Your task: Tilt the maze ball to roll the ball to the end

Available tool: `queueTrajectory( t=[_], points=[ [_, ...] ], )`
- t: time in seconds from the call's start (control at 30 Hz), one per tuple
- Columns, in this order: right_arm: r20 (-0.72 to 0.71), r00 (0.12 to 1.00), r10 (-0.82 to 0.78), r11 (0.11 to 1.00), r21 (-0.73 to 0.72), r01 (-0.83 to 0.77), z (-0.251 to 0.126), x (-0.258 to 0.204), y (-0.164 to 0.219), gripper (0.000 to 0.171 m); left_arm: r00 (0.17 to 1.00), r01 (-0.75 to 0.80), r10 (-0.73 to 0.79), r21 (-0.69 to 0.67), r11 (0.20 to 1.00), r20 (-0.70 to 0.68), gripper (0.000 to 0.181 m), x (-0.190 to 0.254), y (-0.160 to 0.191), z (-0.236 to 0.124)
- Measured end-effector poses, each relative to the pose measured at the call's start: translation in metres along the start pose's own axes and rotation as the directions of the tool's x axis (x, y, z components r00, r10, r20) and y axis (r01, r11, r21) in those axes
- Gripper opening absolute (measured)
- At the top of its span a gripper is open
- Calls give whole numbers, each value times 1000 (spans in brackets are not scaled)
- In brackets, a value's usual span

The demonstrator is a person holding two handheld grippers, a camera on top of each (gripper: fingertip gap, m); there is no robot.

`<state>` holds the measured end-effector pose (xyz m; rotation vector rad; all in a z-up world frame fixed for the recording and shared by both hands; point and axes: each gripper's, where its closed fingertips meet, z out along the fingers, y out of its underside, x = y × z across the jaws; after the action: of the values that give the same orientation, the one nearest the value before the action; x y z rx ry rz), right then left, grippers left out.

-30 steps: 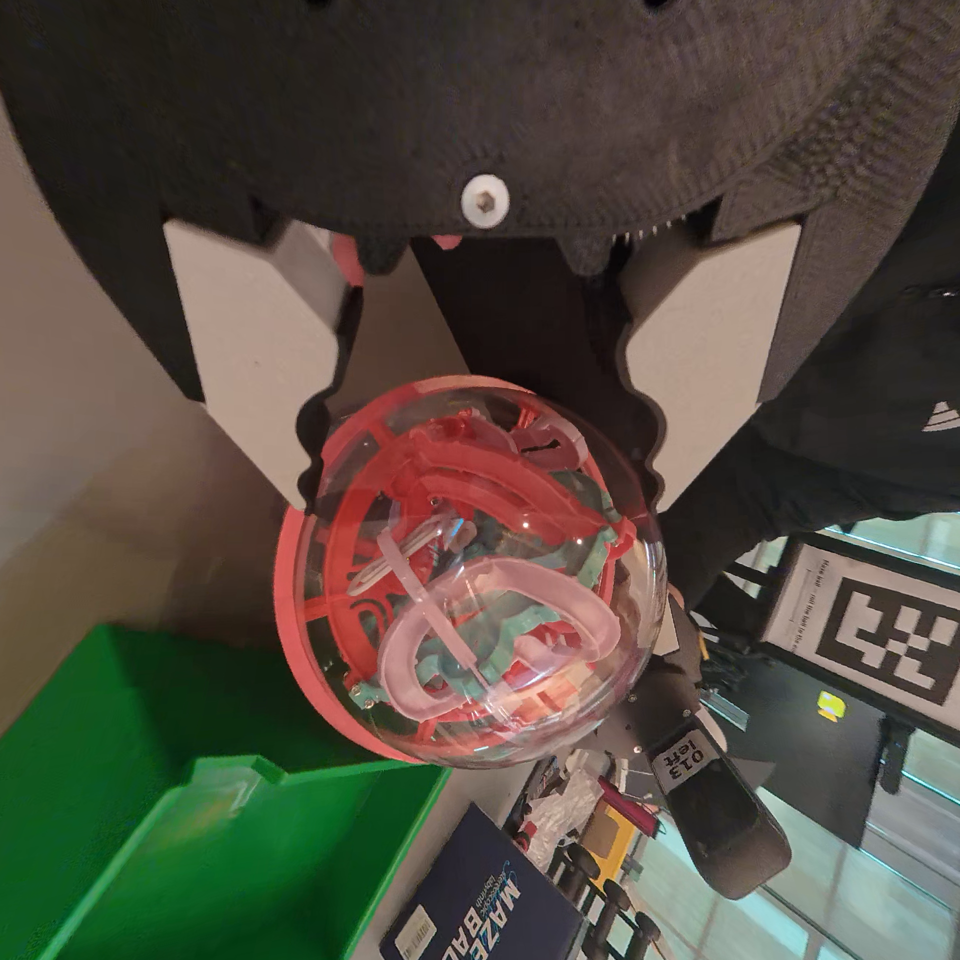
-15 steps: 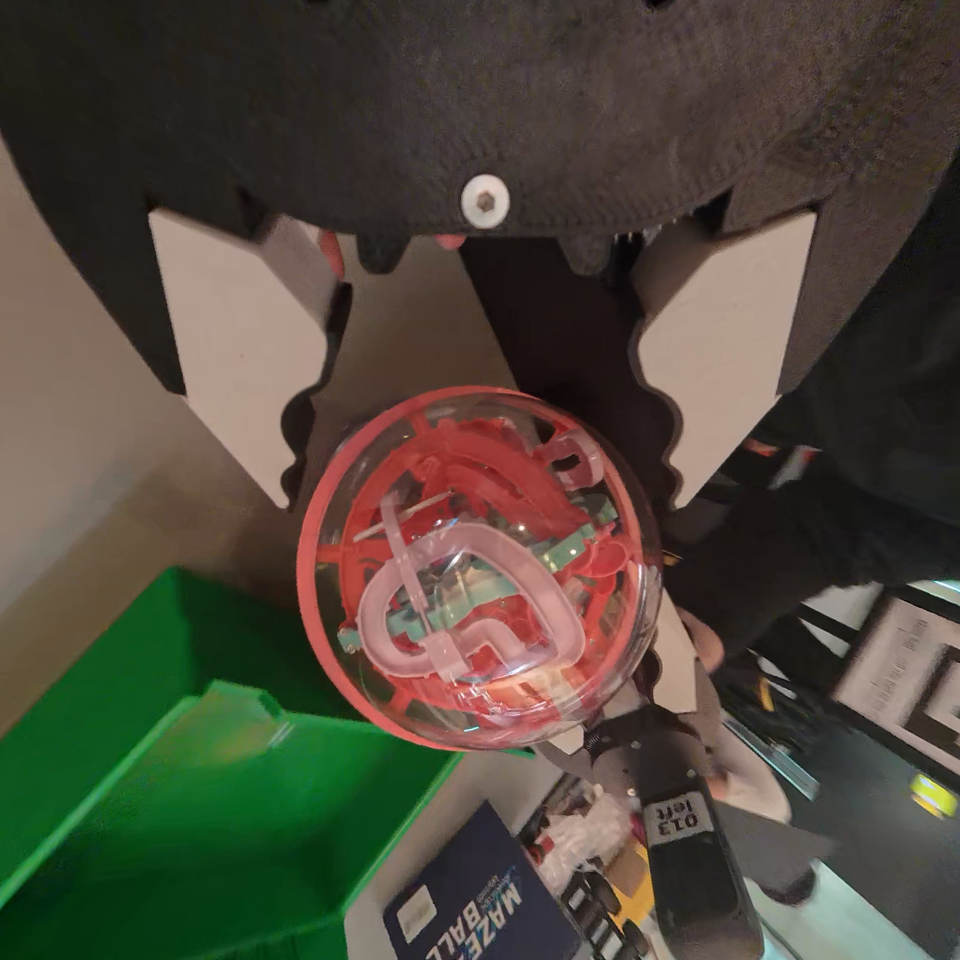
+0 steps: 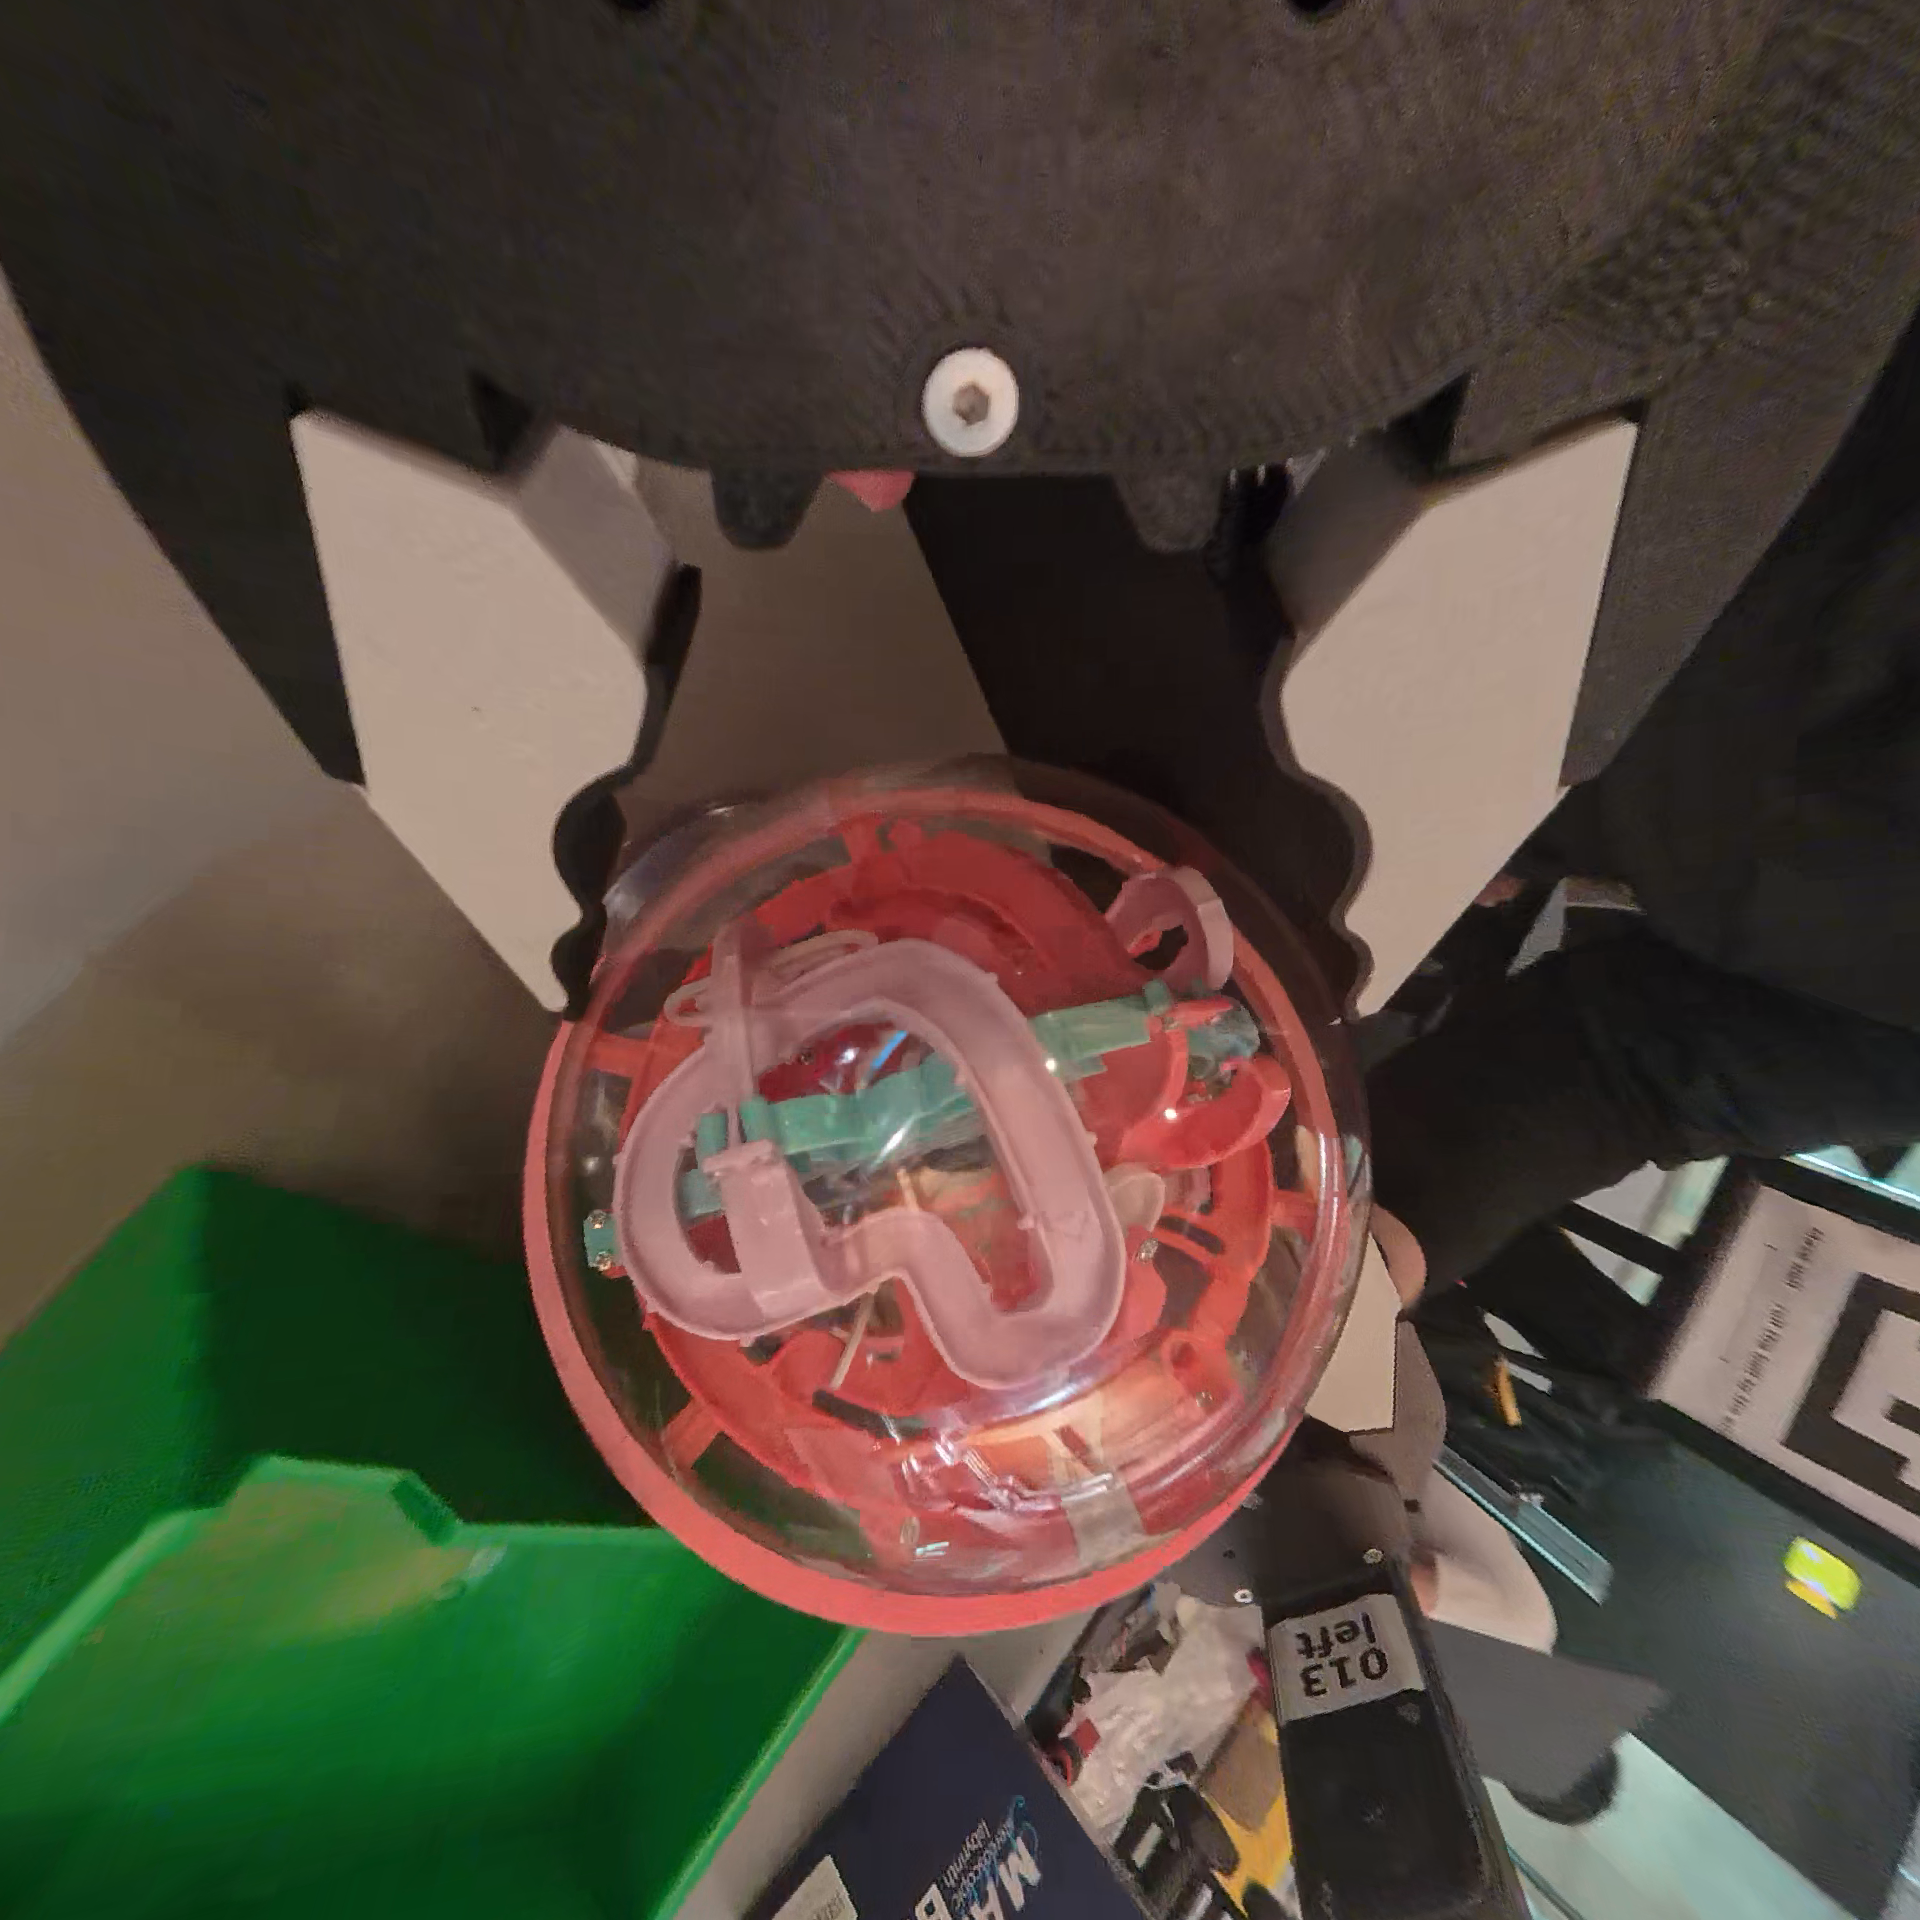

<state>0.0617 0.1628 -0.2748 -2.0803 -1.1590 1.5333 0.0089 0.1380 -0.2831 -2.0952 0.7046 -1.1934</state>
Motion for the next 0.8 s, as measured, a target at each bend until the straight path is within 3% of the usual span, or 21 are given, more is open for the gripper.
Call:
queueTrajectory(
  t=[0.3, 0.63, 0.8],
  points=[
    [26, 999, -20, 997, 72, 18, -9, -8, -10, 134, 998, -52, 51, 21, 998, 43, 121, 8, -17, -3],
    [-19, 954, -299, 924, 245, 294, -19, -43, -44, 136, 916, -344, 340, -20, 939, 212, 122, 36, -56, -30],
    [-159, 855, -494, 799, 304, 519, -23, -65, -65, 140, 815, -494, 498, -95, 864, 297, 122, 47, -67, -42]
  ],
)
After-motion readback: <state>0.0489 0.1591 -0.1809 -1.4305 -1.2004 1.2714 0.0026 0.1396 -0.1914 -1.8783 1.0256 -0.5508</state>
